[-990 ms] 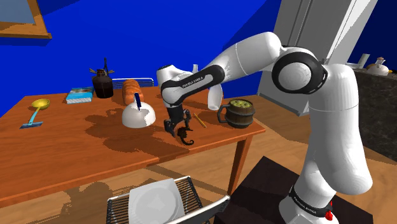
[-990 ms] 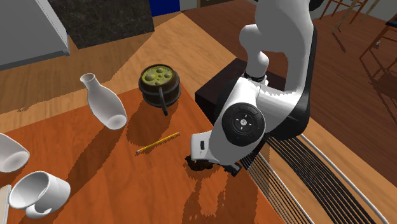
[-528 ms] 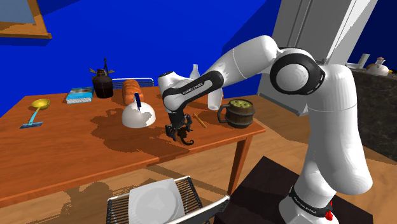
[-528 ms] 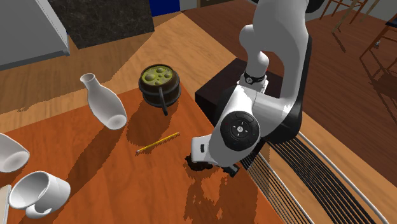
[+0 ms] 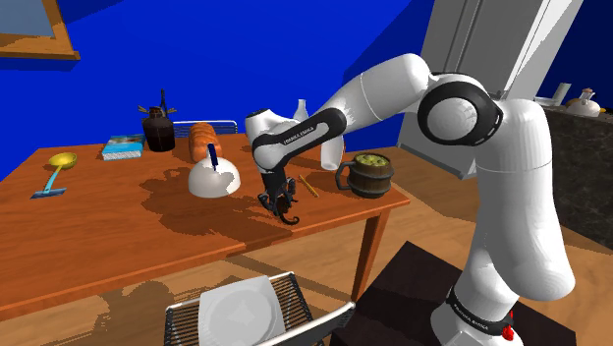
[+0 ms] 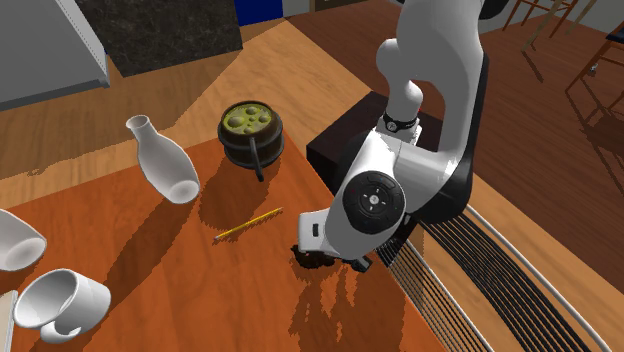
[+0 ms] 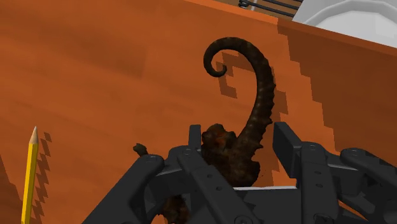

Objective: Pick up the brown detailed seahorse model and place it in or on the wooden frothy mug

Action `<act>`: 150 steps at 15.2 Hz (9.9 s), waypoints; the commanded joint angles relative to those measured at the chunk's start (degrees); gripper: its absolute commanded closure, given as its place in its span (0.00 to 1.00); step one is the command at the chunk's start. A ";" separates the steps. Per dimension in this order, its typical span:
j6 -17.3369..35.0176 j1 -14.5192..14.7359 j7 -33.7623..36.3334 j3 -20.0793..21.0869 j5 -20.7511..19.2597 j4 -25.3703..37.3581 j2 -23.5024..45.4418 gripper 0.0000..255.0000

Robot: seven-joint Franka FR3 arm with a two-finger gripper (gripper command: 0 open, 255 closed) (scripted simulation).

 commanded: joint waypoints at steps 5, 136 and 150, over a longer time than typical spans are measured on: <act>0.95 0.09 -0.13 0.22 0.27 -0.33 0.40 1.00; 3.55 -16.21 -19.75 -20.49 -0.98 -18.10 -26.78 1.00; -3.66 -15.85 -19.18 -19.94 -1.65 -12.65 -28.70 0.00</act>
